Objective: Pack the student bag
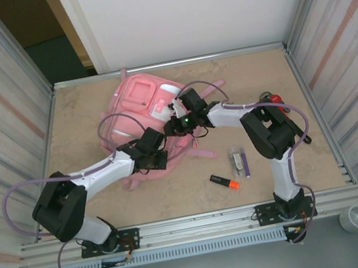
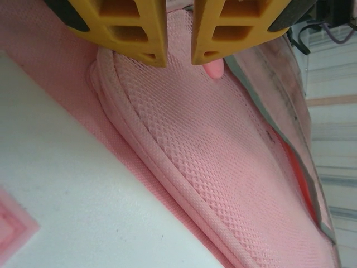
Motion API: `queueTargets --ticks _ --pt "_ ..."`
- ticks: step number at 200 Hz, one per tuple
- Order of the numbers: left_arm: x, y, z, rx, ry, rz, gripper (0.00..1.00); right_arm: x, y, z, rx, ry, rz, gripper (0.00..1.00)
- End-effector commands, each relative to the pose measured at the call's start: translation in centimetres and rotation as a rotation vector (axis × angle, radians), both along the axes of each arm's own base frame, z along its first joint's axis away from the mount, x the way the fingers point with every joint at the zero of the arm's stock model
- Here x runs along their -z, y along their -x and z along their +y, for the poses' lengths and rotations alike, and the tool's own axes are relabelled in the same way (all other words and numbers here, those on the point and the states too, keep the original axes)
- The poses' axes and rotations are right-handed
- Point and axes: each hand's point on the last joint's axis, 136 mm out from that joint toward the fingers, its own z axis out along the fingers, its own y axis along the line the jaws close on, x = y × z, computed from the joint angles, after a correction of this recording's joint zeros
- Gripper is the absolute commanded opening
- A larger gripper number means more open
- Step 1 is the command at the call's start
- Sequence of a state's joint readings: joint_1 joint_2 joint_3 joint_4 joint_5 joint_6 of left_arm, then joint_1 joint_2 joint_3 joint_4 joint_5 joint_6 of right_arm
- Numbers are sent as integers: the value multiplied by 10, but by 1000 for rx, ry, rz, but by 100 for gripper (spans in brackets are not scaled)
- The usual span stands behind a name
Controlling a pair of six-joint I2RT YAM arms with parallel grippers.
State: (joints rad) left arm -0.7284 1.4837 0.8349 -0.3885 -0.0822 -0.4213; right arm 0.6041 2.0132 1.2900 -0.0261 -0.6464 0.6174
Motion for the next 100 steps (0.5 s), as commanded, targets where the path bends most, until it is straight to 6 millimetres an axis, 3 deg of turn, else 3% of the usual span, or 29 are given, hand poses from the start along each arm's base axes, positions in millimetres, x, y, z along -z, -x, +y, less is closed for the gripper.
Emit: queueTargets --ticks 1,31,52,70,100 --pt "-23 4 -14 69 124 -49 0 17 8 -22 29 68 70 20" --pt "-51 6 -22 90 338 -70 0 -23 12 -30 -9 35 -67 26" --pt "-71 6 -26 134 420 -118 0 -45 16 -47 25 42 -115 40" --pt "-76 7 -29 170 430 -144 0 -43 25 -51 84 20 -18 49" --pt "-74 8 -34 184 429 -155 0 -43 41 -25 115 -75 125 60"
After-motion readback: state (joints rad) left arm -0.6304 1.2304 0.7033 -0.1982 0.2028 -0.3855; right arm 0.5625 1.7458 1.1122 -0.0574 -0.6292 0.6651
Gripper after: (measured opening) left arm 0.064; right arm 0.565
